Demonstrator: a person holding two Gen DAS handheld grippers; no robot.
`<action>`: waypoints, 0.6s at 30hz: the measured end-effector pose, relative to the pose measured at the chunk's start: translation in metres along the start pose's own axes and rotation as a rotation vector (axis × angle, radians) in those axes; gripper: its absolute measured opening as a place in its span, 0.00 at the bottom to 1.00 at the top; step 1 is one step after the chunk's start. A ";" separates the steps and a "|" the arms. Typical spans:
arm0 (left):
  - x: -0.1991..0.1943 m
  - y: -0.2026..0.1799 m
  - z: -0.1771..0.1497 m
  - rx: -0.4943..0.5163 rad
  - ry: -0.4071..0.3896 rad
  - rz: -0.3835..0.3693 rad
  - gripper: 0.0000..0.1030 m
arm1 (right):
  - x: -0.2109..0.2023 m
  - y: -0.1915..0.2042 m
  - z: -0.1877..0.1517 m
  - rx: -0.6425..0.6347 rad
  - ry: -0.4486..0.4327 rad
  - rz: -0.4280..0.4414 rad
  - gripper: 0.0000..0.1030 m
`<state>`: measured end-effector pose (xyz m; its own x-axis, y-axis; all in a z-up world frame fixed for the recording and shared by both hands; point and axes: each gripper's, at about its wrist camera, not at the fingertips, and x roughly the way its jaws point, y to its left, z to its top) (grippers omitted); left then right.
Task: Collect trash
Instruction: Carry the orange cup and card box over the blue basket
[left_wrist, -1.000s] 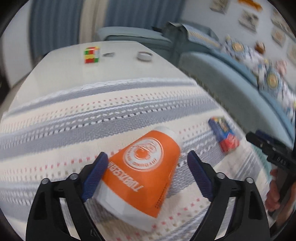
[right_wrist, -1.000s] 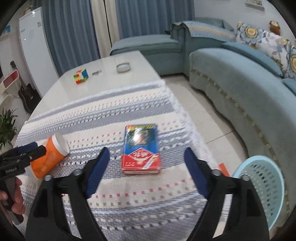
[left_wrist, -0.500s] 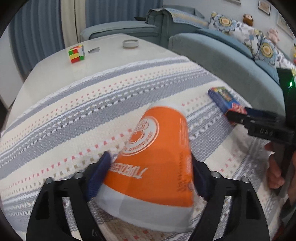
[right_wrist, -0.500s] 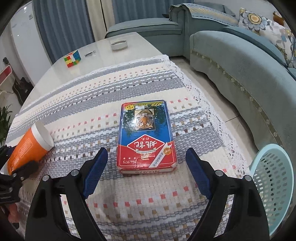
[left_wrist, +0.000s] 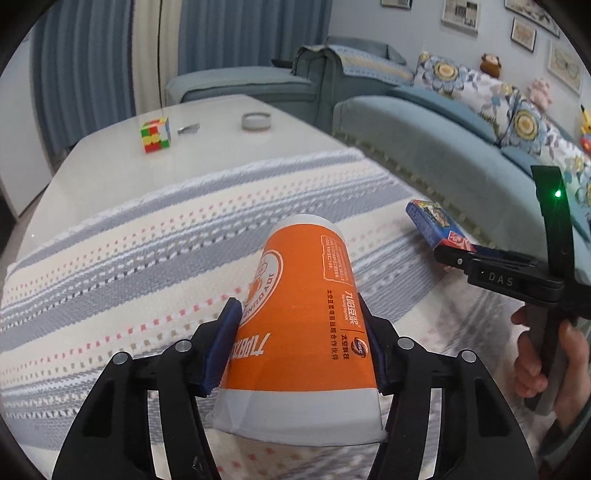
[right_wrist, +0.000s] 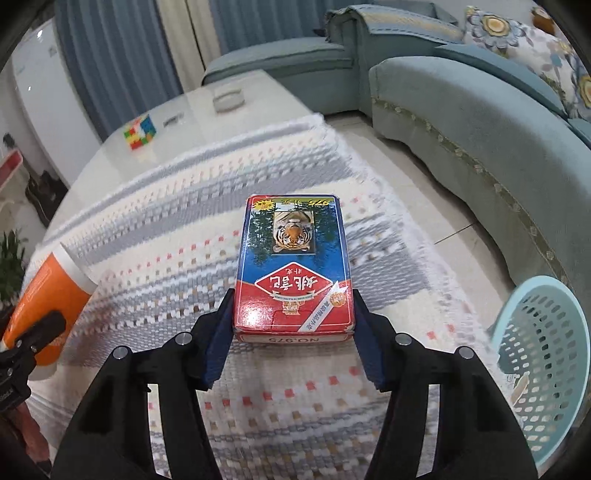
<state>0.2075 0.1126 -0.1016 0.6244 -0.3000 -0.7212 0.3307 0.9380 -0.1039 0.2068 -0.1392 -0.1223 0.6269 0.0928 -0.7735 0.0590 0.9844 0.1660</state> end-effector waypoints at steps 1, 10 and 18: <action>-0.007 -0.006 0.003 -0.002 -0.019 -0.011 0.55 | -0.009 -0.003 0.003 0.004 -0.017 0.001 0.54; -0.060 -0.088 0.029 0.037 -0.149 -0.105 0.55 | -0.104 -0.056 0.020 0.071 -0.183 0.015 0.54; -0.074 -0.186 0.046 0.112 -0.187 -0.167 0.55 | -0.161 -0.145 0.014 0.171 -0.242 -0.038 0.54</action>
<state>0.1327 -0.0482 0.0025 0.6711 -0.4852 -0.5606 0.5095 0.8511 -0.1267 0.1080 -0.2987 -0.0135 0.7873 -0.0019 -0.6166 0.2029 0.9451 0.2561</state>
